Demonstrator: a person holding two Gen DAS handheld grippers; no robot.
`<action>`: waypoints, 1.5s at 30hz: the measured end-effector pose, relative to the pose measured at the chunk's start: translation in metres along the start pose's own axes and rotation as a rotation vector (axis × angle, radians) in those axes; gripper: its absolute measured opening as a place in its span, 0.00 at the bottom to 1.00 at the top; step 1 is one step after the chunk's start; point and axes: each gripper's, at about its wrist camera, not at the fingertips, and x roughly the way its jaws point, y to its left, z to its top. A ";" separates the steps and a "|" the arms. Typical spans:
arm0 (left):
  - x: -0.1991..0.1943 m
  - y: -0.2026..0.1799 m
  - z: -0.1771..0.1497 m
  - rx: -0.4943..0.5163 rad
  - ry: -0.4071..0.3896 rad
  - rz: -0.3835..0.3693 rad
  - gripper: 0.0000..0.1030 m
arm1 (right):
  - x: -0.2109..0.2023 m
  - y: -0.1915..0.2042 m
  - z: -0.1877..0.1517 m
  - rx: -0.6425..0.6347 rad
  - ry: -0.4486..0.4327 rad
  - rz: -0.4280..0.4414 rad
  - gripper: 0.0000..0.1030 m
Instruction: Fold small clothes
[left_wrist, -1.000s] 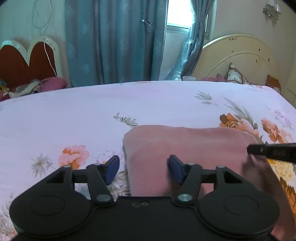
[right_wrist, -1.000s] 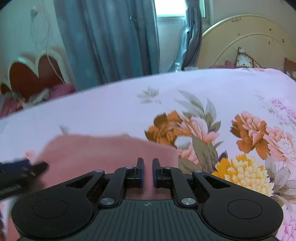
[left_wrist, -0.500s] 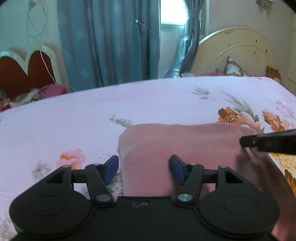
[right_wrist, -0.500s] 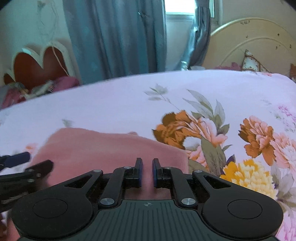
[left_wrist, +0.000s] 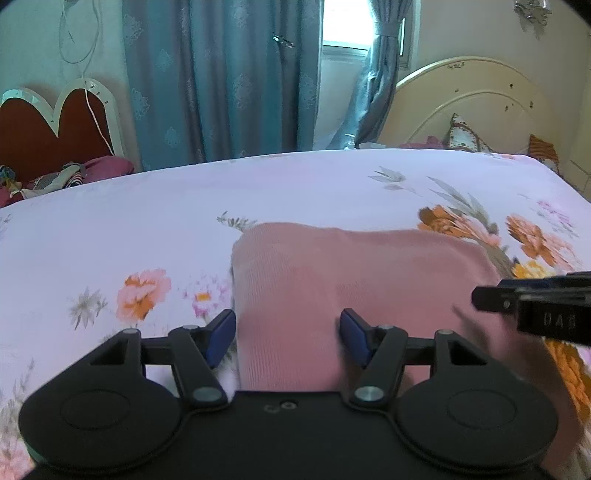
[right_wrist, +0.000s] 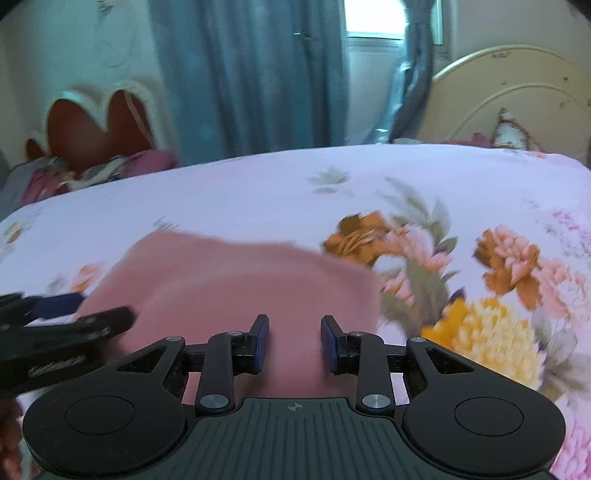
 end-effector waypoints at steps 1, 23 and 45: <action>-0.005 -0.001 -0.003 0.003 0.000 -0.004 0.60 | -0.003 0.002 -0.004 -0.008 0.001 0.006 0.30; -0.058 0.015 -0.087 0.008 0.146 -0.188 0.65 | -0.063 0.001 -0.100 -0.019 0.104 -0.105 0.31; 0.016 0.042 -0.031 -0.264 0.172 -0.341 0.85 | 0.024 -0.047 -0.027 0.246 0.093 0.111 0.75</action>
